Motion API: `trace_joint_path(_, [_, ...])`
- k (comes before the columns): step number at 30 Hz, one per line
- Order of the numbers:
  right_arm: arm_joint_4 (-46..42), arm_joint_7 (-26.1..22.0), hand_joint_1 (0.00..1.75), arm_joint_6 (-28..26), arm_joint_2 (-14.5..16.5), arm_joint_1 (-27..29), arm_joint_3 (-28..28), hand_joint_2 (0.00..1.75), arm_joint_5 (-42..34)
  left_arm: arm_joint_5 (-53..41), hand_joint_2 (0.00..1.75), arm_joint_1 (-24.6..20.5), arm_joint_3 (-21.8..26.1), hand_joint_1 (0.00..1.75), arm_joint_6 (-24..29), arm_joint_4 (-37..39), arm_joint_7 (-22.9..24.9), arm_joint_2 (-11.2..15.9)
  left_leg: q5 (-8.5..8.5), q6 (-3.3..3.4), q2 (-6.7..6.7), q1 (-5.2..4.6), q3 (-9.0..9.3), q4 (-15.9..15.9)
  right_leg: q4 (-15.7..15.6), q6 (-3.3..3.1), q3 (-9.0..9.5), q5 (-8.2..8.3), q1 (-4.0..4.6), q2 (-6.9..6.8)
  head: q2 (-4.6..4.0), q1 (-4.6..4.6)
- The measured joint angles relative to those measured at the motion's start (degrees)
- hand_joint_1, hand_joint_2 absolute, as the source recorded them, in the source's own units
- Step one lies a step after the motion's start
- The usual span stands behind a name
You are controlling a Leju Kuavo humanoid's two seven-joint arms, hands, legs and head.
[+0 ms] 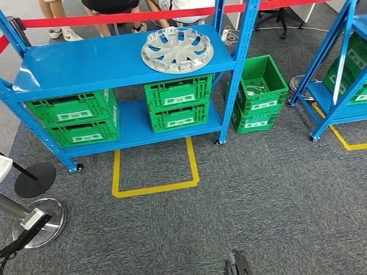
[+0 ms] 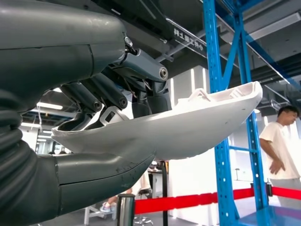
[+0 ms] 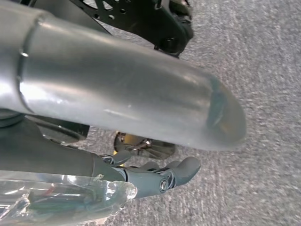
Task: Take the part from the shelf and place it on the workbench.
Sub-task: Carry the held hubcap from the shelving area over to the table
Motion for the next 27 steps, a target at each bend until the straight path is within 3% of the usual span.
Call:
trace_joint_path(1, [0.00, -0.03, 0.00, -0.15, 0.01, -0.01, 0.07, 0.00, 0.04, 0.00, 1.75, -0.01, -0.02, 1.75, -0.08, 0.00, 0.00, -0.01, -2.62, -0.18, 0.00, 0.05, -0.99, 3.97, 0.15, -0.08, -0.81, 0.55, 0.00, -0.04, 0.00, -0.05])
trace_joint_path(2, [0.00, -0.04, 0.00, -0.27, 0.01, 0.00, 0.14, 0.00, 0.07, 0.00, 1.75, -0.02, -0.03, 1.75, -0.14, 0.00, 0.00, -0.02, -4.13, -0.34, 0.00, 0.08, -1.64, 7.45, 0.34, -0.03, -1.67, 1.07, -0.01, -0.08, 0.00, -0.07])
trace_joint_path(3, [0.00, -0.04, 0.00, -0.37, 0.01, 0.00, 0.21, 0.00, 0.09, 0.00, 1.75, -0.01, -0.04, 1.75, -0.17, 0.00, 0.00, -0.03, -4.21, -0.46, 0.00, 0.11, -1.62, 9.53, 0.62, 0.05, -2.53, 1.55, -0.02, -0.12, 0.00, -0.05])
trace_joint_path(4, [0.00, -0.04, 0.00, -0.43, 0.01, -0.01, 0.26, 0.00, 0.10, 0.00, 1.75, -0.02, -0.04, 1.75, -0.20, 0.00, 0.00, -0.03, -3.04, -0.55, 0.00, 0.16, -0.71, 9.73, 0.98, 0.16, -3.45, 2.00, -0.06, -0.15, 0.00, -0.05])
trace_joint_path(6, [-0.01, -0.04, 0.00, -0.51, -0.01, -0.07, 0.33, 0.00, 0.11, 0.01, 1.75, -0.07, -0.04, 1.75, -0.23, 0.00, 0.00, -0.02, -0.11, -0.80, 0.00, 0.43, 3.75, 4.83, 1.82, 0.52, -5.13, 2.72, -0.15, -0.13, 0.00, -0.06])
trace_joint_path(8, [-0.04, -0.04, 0.00, -0.76, -0.03, -0.14, 0.46, 0.00, 0.24, 0.02, 1.75, -0.22, -0.05, 1.75, -0.37, 0.00, 0.07, -0.02, -0.18, -0.67, -0.10, 0.57, 8.81, -2.61, 2.72, 1.01, -6.42, 3.25, 0.03, -0.07, 0.00, -0.11])
trace_joint_path(10, [-0.07, -0.01, 0.00, -1.19, -0.05, -0.13, 0.71, 0.00, 0.53, 0.02, 1.75, -0.30, -0.03, 1.75, -0.61, 0.00, 0.21, -0.02, -1.24, 0.23, -0.23, 0.37, 10.48, -6.10, 3.05, 1.45, -7.06, 3.98, 0.17, -0.11, 0.00, -0.15])
trace_joint_path(12, [-0.06, 0.19, 0.00, -1.59, -0.07, 0.01, 0.99, 0.00, 0.94, 0.02, 1.75, -0.29, 0.01, 1.75, -0.79, 0.00, 0.33, -0.03, -0.74, 1.42, -0.34, 0.25, 9.91, -6.23, 3.22, 1.95, -7.54, 4.18, -0.09, -0.20, 0.00, -0.16])
trace_joint_path(13, [-0.05, 0.31, 0.00, -1.77, -0.07, 0.07, 1.16, 0.00, 1.17, 0.02, 1.75, -0.31, 0.04, 1.75, -0.82, 0.00, 0.37, -0.02, -0.31, 1.92, -0.46, 0.23, 9.62, -6.23, 4.25, 2.25, -8.11, 3.21, -0.21, -0.20, 0.00, -0.08])
trace_joint_path(15, [-0.04, 0.49, 0.00, -2.05, -0.08, 0.08, 1.58, 0.00, 1.50, 0.01, 1.75, -0.34, 0.09, 1.75, -0.85, 0.00, 0.49, -0.01, 0.55, 2.59, -0.83, 0.21, 8.83, -6.24, 9.91, 2.74, -10.40, -0.89, -0.32, -0.13, 0.00, 0.09])
trace_joint_path(17, [-0.04, 0.54, 0.00, -2.22, -0.08, 0.04, 1.84, 0.00, 1.68, 0.01, 1.75, -0.30, 0.21, 1.75, -0.86, 0.00, 0.62, 0.01, 1.34, 2.78, -1.39, 0.07, 7.85, -6.21, 17.56, 2.84, -12.82, -4.97, -0.32, -0.12, 0.00, 0.16])
trace_joint_path(18, [-0.04, 0.56, 0.00, -2.28, -0.08, 0.05, 1.91, 0.00, 1.74, 0.00, 1.75, -0.29, 0.28, 1.75, -0.87, 0.00, 0.67, 0.01, 1.72, 2.77, -1.79, -0.01, 7.39, -6.20, 19.52, 2.72, -13.03, -5.75, -0.30, -0.09, 0.00, 0.16])
trace_joint_path(19, [-0.05, 0.57, 0.00, -2.32, -0.08, 0.05, 1.98, 0.00, 1.78, 0.00, 1.75, -0.28, 0.35, 1.75, -0.87, 0.00, 0.69, 0.01, 2.07, 2.70, -2.28, -0.09, 7.00, -6.19, 19.16, 2.51, -12.06, -5.47, -0.27, 0.01, 0.00, 0.16])
trace_joint_path(20, [-0.05, 0.57, 0.00, -2.33, -0.08, 0.05, 2.08, 0.00, 1.81, 0.00, 1.75, -0.27, 0.42, 1.75, -0.87, 0.00, 0.70, 0.01, 2.37, 2.61, -2.85, -0.14, 6.70, -6.18, 16.33, 2.22, -9.86, -4.25, -0.24, 0.39, 0.00, 0.16])
trace_joint_path(22, [-0.07, 0.57, 0.00, -2.35, -0.08, -0.04, 2.29, 0.00, 1.86, 0.00, 1.75, -0.30, 0.57, 1.75, -0.87, 0.00, 0.70, 0.00, 2.89, 2.29, -3.95, -0.16, 6.27, -6.17, 7.67, 1.49, -4.15, -1.78, -0.32, 2.88, 0.00, 0.12])
trace_joint_path(23, [-0.06, 0.56, 0.00, -2.35, -0.08, -0.09, 2.38, 0.00, 1.87, 0.00, 1.75, -0.35, 0.64, 1.75, -0.87, 0.00, 0.70, 0.01, 3.13, 2.05, -4.40, -0.12, 6.02, -6.11, 4.45, 1.30, -2.14, -1.15, -0.35, 4.05, 0.00, 0.10])
trace_joint_path(25, [-0.05, 0.59, 0.00, -2.37, -0.08, -0.09, 2.57, 0.00, 1.91, 0.00, 1.75, -0.42, 0.82, 1.75, -0.89, 0.00, 0.71, -0.01, 3.67, 1.34, -5.38, 0.13, 5.42, -6.02, 2.44, 1.21, -0.94, -1.14, -0.28, 4.87, 0.00, 0.01])
trace_joint_path(27, [-0.05, 0.68, 0.00, -2.53, -0.08, -0.04, 2.72, 0.00, 2.07, -0.01, 1.75, -0.36, 1.00, 1.75, -0.90, 0.00, 0.72, 0.00, 4.03, 0.57, -6.15, 0.28, 4.91, -5.94, 2.23, 0.95, -1.06, -0.61, -0.23, 3.43, 0.00, 0.01])
